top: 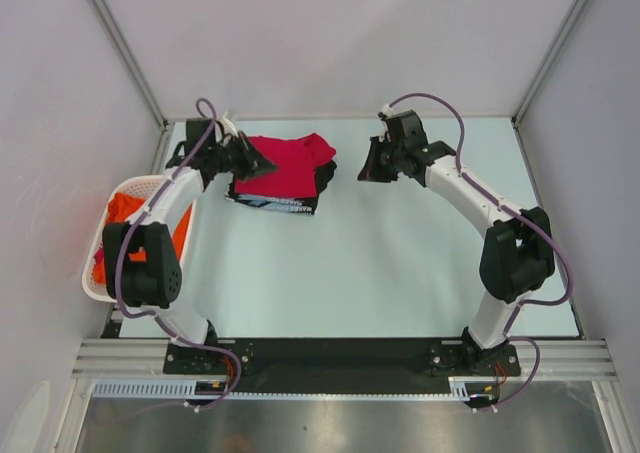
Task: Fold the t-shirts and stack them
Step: Smooth out wrinkles on the folded tshirt, then put the neatly folded tshirt into the corner of the board with the left arm
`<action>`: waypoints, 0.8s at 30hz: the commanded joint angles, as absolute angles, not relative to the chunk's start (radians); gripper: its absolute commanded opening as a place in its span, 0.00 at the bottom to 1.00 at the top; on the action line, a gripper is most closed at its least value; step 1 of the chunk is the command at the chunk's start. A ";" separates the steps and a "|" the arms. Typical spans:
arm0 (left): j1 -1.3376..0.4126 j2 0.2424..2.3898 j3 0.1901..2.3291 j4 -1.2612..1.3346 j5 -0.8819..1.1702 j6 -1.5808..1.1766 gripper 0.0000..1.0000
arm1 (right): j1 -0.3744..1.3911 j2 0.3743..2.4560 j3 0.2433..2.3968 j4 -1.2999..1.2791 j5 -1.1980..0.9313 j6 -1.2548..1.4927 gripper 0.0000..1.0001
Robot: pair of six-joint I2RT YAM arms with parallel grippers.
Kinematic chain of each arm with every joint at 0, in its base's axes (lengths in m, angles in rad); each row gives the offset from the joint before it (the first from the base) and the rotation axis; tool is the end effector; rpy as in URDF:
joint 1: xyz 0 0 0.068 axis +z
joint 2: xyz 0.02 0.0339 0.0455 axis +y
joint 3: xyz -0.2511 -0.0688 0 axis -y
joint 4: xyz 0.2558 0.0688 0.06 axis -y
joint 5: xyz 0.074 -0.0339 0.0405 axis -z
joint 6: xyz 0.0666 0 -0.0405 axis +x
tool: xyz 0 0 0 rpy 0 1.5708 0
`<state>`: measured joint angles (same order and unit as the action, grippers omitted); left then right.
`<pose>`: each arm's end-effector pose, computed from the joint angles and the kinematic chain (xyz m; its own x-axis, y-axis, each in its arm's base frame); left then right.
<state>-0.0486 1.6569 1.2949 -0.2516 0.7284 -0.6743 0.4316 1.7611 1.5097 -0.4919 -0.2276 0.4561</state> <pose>0.4006 -0.0639 0.2580 -0.8113 -0.4270 -0.3993 0.0939 0.5790 -0.8099 0.3865 0.1945 0.2606 -0.7978 0.1050 -0.5937 -0.2306 0.8567 0.4614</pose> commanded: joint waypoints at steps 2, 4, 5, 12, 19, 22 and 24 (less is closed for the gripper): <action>-0.103 1.545 1.215 -0.561 0.480 -0.401 0.00 | 0.416 1.709 1.490 -0.456 -0.244 0.457 0.00; -0.109 1.520 1.195 -0.590 0.431 -0.370 0.00 | 0.413 1.710 1.485 -0.451 -0.245 0.454 0.00; -0.110 1.511 1.174 -0.612 0.419 -0.359 0.00 | 0.411 1.712 1.482 -0.451 -0.250 0.453 0.00; -0.184 1.531 1.106 -0.696 0.264 -0.285 0.00 | 0.402 1.717 1.474 -0.446 -0.262 0.451 0.00; -0.206 1.673 1.100 -0.657 0.199 -0.311 0.00 | 0.393 1.724 1.479 -0.443 -0.278 0.446 0.00; -0.213 1.750 1.163 -0.673 0.157 -0.314 0.00 | 0.390 1.720 1.479 -0.446 -0.279 0.443 0.00; -0.216 1.799 1.204 -0.673 0.126 -0.316 0.00 | 0.384 1.718 1.477 -0.446 -0.279 0.440 0.00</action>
<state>-0.2054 1.7470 1.1110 -0.6762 0.2054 -0.3305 0.3946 1.7611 1.4754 -0.4736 -0.2661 0.4545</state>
